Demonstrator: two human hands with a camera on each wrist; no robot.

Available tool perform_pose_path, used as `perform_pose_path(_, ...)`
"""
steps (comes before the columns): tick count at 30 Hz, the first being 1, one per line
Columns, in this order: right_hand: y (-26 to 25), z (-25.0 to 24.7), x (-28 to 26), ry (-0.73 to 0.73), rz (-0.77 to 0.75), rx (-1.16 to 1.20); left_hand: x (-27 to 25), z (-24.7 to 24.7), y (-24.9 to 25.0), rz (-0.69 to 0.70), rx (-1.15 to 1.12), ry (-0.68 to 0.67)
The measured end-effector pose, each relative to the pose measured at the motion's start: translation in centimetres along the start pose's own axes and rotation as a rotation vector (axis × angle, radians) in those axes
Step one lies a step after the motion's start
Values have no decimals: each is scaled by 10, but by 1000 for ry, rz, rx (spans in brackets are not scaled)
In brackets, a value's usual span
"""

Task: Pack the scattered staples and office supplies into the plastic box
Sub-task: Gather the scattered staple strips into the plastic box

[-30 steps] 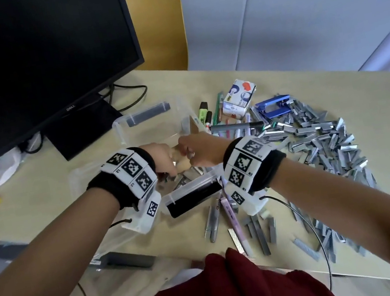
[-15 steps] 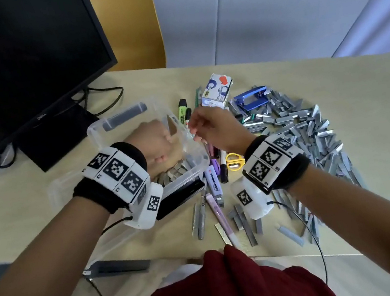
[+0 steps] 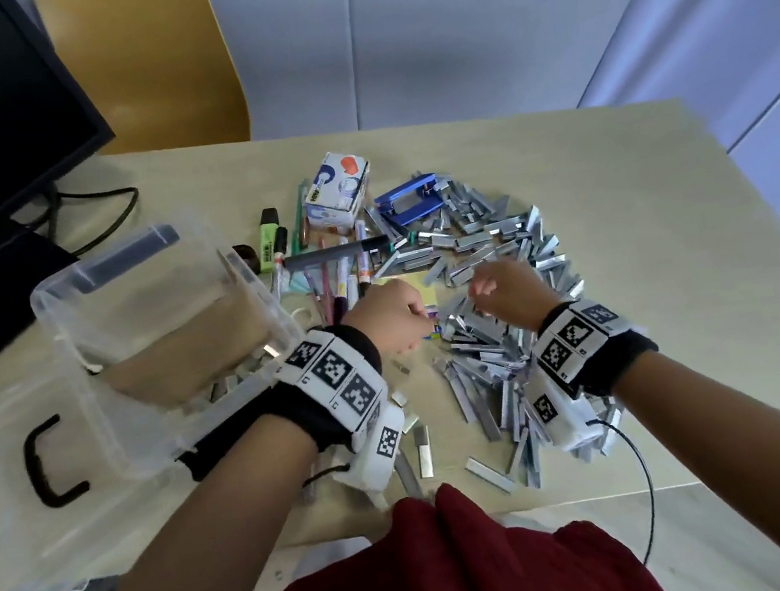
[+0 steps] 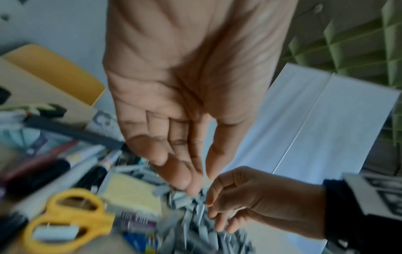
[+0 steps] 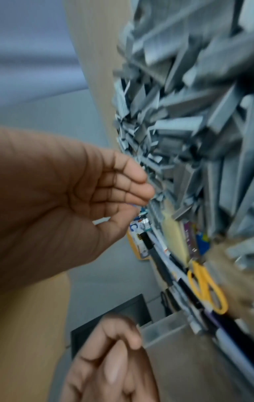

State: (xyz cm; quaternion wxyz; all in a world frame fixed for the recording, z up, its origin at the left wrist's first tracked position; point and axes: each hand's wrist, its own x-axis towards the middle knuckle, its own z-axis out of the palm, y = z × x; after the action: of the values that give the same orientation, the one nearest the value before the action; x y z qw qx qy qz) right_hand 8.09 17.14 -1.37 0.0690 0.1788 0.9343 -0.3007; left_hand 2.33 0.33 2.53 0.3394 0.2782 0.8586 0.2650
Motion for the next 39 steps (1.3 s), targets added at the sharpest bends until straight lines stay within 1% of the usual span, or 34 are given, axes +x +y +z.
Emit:
perform_pose_path(2,15,4,0,-61,45,-41,11,15,2,-30,23,-30)
perform_pose_path(5,31,13,2,-131,92,-79,25,32,4,-67,92,14)
perform_pose_path(7,36,18,4,-131,99,-113,31,38,9,-70,161,48)
perform_pose_path(11,37,22,2,-106,49,-209,44,45,16,-70,246,67)
perform_pose_path(14,32,24,0,-95,0,-296,53,51,19,-110,336,29)
perform_pose_path(16,31,24,1,-103,-21,-310,58,55,21,-98,395,26)
perform_pose_path(19,34,23,8,-131,-4,-221,64,60,19,-85,460,1)
perform_pose_path(23,40,17,16,-183,63,-36,67,63,10,-76,355,33)
perform_pose_path(25,42,9,15,-159,85,118,68,62,5,-59,339,39)
perform_pose_path(27,43,0,11,-176,161,390,69,60,1,-38,327,61)
perform_pose_path(28,43,-4,8,-189,193,527,70,59,-2,-28,283,85)
perform_pose_path(30,45,-10,5,-176,222,725,71,57,-5,-33,130,143)
perform_pose_path(32,45,-13,3,-145,242,869,71,53,-8,-81,-52,189)
perform_pose_path(34,44,-16,2,-117,245,934,70,47,-10,-119,-293,185)
perform_pose_path(36,43,-16,1,-111,205,858,69,41,-8,-136,-500,143)
perform_pose_path(39,38,-12,0,-123,142,555,70,35,-6,-152,-681,68)
